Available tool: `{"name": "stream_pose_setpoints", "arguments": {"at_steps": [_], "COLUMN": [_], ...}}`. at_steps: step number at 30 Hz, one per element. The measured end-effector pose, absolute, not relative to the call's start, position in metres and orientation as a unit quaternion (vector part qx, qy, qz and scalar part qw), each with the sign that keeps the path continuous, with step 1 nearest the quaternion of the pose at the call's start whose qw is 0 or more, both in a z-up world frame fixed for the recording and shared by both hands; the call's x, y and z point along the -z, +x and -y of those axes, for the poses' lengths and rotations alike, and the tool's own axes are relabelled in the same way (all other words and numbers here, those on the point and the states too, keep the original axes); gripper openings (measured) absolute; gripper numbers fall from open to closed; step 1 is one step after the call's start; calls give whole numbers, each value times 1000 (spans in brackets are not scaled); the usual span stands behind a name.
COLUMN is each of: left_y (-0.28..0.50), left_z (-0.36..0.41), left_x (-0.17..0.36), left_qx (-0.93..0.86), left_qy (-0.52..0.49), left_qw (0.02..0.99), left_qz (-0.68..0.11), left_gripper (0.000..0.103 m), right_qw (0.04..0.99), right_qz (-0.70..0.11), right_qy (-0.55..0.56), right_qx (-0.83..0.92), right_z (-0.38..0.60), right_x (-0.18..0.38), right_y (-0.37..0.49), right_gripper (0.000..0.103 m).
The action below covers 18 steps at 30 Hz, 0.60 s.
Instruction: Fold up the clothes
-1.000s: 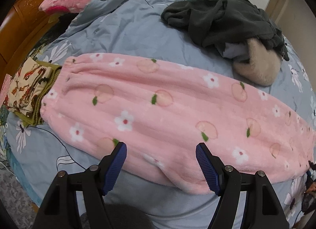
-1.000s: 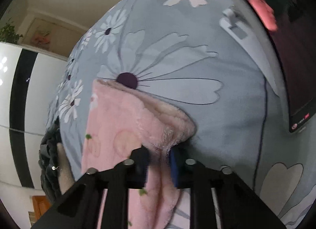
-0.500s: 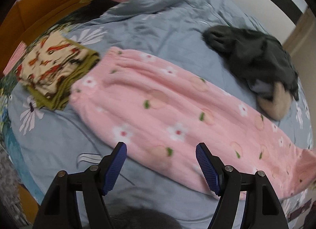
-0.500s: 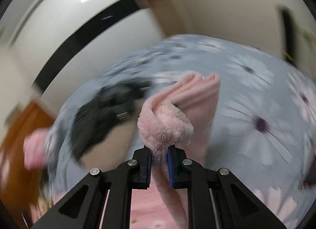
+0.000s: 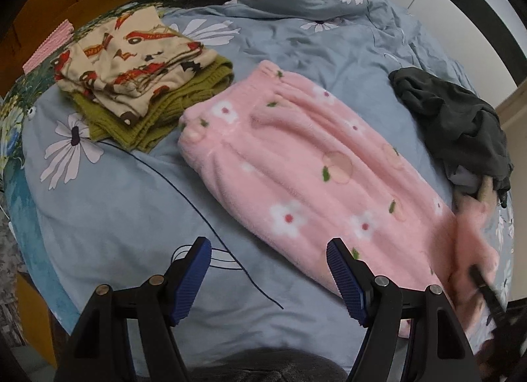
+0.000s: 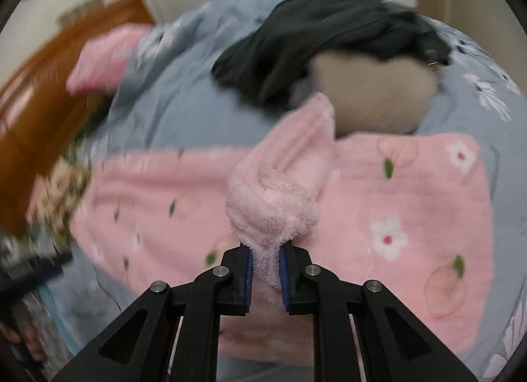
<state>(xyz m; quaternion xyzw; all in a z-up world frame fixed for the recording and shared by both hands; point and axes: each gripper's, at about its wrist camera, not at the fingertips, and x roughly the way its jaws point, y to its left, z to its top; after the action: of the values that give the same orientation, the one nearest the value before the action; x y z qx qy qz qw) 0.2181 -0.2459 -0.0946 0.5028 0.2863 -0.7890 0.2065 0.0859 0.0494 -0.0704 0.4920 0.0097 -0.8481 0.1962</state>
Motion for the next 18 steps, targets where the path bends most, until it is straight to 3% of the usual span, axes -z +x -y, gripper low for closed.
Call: {"name": "stream_pose_setpoints", "arguments": {"at_steps": [4, 6, 8, 12, 18], "left_y": [212, 205, 198, 169, 113], "left_z": [236, 229, 221, 189, 121], "left_x": [96, 96, 96, 92, 102], "left_qx": [795, 798, 801, 805, 788], "left_qy": [507, 510, 511, 522, 557], "left_qw": [185, 169, 150, 69, -47], "left_qz": [-275, -272, -274, -273, -260], "left_gripper": [76, 76, 76, 76, 77], "right_qw": [201, 230, 287, 298, 176], "right_qz": [-57, -56, -30, 4, 116], "right_qy": [509, 519, 533, 519, 515], "right_qx": [835, 821, 796, 801, 831], "right_z": [-28, -28, -32, -66, -173], "right_x": [89, 92, 91, 78, 76], "right_y": [99, 104, 109, 112, 96], "right_gripper": [23, 42, 51, 53, 53]}}
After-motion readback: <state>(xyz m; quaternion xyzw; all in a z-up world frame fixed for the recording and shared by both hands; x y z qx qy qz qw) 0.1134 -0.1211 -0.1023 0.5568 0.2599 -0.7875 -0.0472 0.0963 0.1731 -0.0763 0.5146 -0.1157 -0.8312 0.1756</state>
